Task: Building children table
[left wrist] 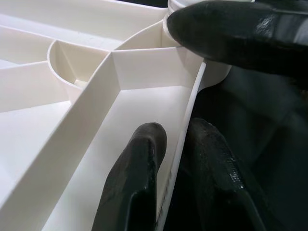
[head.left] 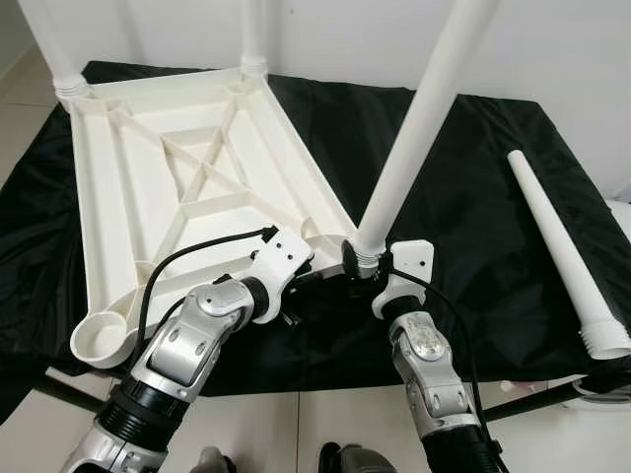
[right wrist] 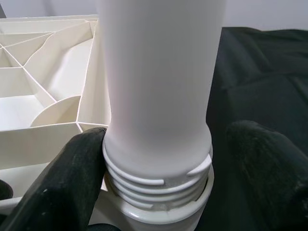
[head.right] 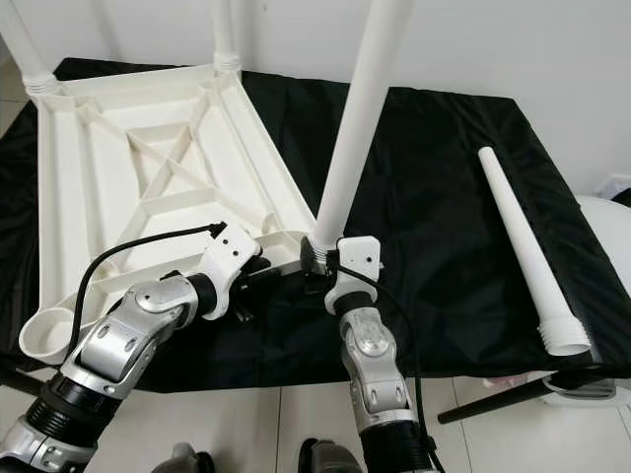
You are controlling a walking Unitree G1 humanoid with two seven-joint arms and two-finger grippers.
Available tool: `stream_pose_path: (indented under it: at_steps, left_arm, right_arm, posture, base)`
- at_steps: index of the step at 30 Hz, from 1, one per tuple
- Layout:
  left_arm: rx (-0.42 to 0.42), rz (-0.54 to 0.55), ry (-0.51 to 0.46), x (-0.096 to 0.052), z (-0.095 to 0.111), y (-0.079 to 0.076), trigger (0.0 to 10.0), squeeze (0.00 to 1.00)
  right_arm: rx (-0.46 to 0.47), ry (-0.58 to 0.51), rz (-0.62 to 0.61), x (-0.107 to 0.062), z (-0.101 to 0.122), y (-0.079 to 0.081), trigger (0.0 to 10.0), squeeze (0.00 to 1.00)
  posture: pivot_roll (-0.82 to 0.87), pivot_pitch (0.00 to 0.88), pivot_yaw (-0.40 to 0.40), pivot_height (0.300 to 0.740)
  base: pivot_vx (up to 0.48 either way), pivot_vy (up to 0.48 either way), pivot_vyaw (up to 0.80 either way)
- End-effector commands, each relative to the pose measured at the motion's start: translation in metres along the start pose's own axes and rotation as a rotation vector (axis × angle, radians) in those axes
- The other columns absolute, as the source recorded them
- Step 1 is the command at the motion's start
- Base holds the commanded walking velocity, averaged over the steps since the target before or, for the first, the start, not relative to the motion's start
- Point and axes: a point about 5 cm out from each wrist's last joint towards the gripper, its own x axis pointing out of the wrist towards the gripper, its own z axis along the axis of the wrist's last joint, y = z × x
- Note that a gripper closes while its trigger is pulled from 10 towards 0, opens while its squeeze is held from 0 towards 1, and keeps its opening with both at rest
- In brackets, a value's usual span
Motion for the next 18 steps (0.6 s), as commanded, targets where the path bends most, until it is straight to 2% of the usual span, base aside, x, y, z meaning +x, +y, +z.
stream_pose_path:
  at_steps: [1,3,8,9,10,18]
  left_arm:
    - [0.021,-0.102,-0.037,0.004,0.006,-0.015,10.0,0.0]
    - [0.024,-0.099,-0.03,0.005,0.005,-0.015,10.0,0.0]
    - [0.008,-0.089,-0.025,0.007,0.004,-0.013,10.0,0.0]
    - [0.001,-0.085,-0.026,0.007,0.004,-0.012,10.0,0.04]
    - [-0.008,-0.084,-0.028,0.008,0.004,-0.012,10.0,1.0]
    - [-0.024,-0.084,-0.035,0.008,0.005,-0.01,10.0,1.0]
  right_arm:
    - [0.013,-0.025,0.005,-0.008,0.004,-0.001,10.0,0.0]
    - [0.001,-0.051,0.037,-0.017,0.008,-0.002,10.0,0.0]
    - [-0.015,-0.056,0.053,-0.025,0.008,-0.005,10.0,0.0]
    - [-0.016,-0.052,0.053,-0.026,0.008,-0.006,10.0,0.0]
    - [-0.02,-0.058,0.053,-0.027,0.008,-0.009,10.0,0.0]
    - [-0.02,-0.092,0.064,-0.033,0.014,-0.014,10.0,0.0]
  posture:
    - [-0.06,0.107,-0.044,0.74]
    - [-0.06,0.107,-0.044,0.74]
    - [-0.07,0.106,-0.043,0.74]
    - [-0.07,0.107,-0.041,0.74]
    - [-0.07,0.105,-0.039,0.74]
    - [-0.08,0.099,-0.037,0.74]
  base:
    - [0.0,0.0,0.0]
    - [0.0,0.0,0.0]
    - [0.0,0.0,0.0]
    - [0.0,0.0,0.0]
    - [0.0,0.0,0.0]
    - [0.0,0.0,0.0]
